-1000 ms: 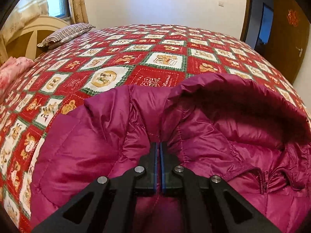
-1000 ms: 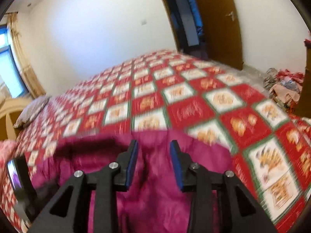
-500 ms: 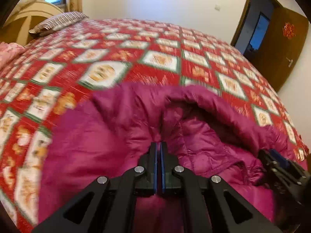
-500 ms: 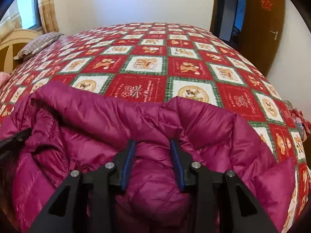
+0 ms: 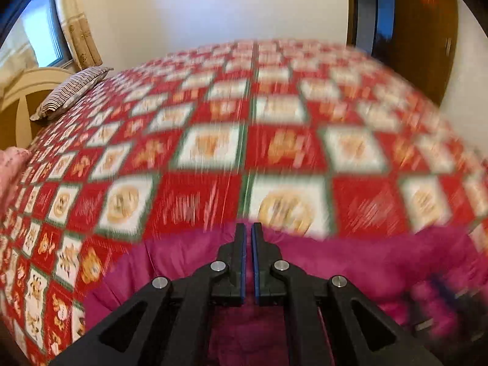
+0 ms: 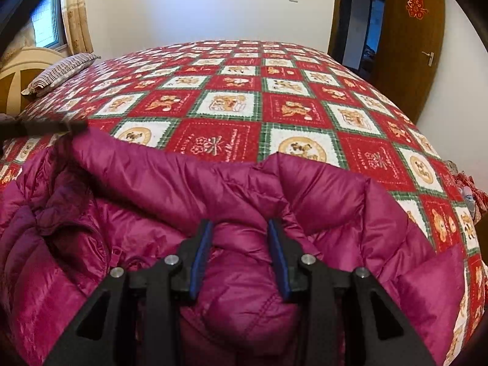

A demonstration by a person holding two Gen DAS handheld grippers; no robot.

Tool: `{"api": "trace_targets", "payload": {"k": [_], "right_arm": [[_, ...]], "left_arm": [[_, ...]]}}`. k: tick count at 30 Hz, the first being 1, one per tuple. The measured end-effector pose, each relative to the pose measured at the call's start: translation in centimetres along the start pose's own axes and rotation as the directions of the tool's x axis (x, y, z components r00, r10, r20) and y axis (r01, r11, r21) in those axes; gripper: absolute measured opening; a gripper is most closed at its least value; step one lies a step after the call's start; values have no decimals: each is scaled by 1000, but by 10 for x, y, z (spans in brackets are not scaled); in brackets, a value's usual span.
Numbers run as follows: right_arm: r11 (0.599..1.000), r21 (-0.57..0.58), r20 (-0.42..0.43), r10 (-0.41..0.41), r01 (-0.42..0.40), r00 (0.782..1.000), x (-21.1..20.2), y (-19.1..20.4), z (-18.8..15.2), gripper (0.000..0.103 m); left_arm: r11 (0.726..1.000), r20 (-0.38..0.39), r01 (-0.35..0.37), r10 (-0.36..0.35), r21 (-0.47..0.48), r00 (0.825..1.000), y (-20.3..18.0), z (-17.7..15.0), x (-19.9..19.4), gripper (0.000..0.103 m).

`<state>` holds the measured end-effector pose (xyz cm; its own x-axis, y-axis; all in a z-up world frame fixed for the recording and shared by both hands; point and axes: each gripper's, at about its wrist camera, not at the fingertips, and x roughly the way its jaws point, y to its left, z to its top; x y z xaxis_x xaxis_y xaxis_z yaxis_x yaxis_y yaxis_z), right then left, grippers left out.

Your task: Fold large clothes

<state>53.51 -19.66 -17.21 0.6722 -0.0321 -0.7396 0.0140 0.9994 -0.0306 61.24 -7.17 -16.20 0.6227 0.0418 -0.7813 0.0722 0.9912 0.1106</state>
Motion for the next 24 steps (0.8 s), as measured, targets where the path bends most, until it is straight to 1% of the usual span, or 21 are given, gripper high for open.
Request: {"api": "trace_targets", "payload": {"k": [1, 3, 4, 5, 7, 10, 11, 12, 15, 18, 20, 21, 22, 23, 24], "right_arm": [[1000, 3, 2, 7, -7, 1000, 0, -1, 0, 42], [1000, 3, 3, 15, -15, 1000, 0, 0, 0, 43], [1000, -4, 3, 10, -10, 1000, 0, 1, 0, 44], [1000, -7, 3, 7, -7, 1000, 0, 2, 0, 44], [1000, -11, 3, 1, -1, 1000, 0, 3, 0, 44], [1000, -9, 3, 4, -4, 1000, 0, 3, 0, 44], [1000, -9, 3, 4, -4, 1000, 0, 4, 0, 44], [1000, -10, 3, 3, -3, 1000, 0, 3, 0, 44], [1000, -10, 2, 3, -3, 1000, 0, 3, 0, 44], [1000, -15, 4, -4, 4, 1000, 0, 4, 0, 44], [1000, -22, 4, -14, 14, 1000, 0, 5, 0, 46], [1000, -24, 5, -12, 12, 1000, 0, 5, 1, 48], [1000, -27, 8, -7, 7, 1000, -1, 5, 1, 55], [1000, -31, 8, -6, 6, 1000, -2, 5, 0, 58], [999, -41, 12, -11, 12, 1000, -7, 6, 0, 59]], "left_arm": [[1000, -17, 2, -1, 11, 1000, 0, -15, 12, 3], [1000, 44, 5, -6, 8, 999, 2, -28, 9, 3], [1000, 42, -8, 7, 17, 999, 1, -28, 8, 3], [999, 34, -28, 27, 35, 999, -3, -27, 10, 3], [992, 38, -93, 90, 86, 995, -14, -27, 12, 3], [970, 61, -186, 179, 153, 982, -30, -28, 16, 3], [964, 67, -207, 198, 167, 978, -33, -29, 17, 3], [962, 69, -212, 203, 171, 977, -33, -29, 18, 3], [973, 67, -180, 171, 147, 983, -25, -28, 18, 3], [989, 63, -110, 104, 95, 993, -15, -26, 14, 3], [998, 64, -44, 41, 55, 997, -6, -25, 9, 3], [999, 65, 3, -5, 32, 998, 1, -24, 4, 3], [998, 71, 69, -69, -7, 995, 13, -26, -8, 3], [994, 82, 103, -100, -30, 992, 20, -27, -17, 3], [990, 97, 130, -125, -50, 987, 28, -30, -29, 3]]}}
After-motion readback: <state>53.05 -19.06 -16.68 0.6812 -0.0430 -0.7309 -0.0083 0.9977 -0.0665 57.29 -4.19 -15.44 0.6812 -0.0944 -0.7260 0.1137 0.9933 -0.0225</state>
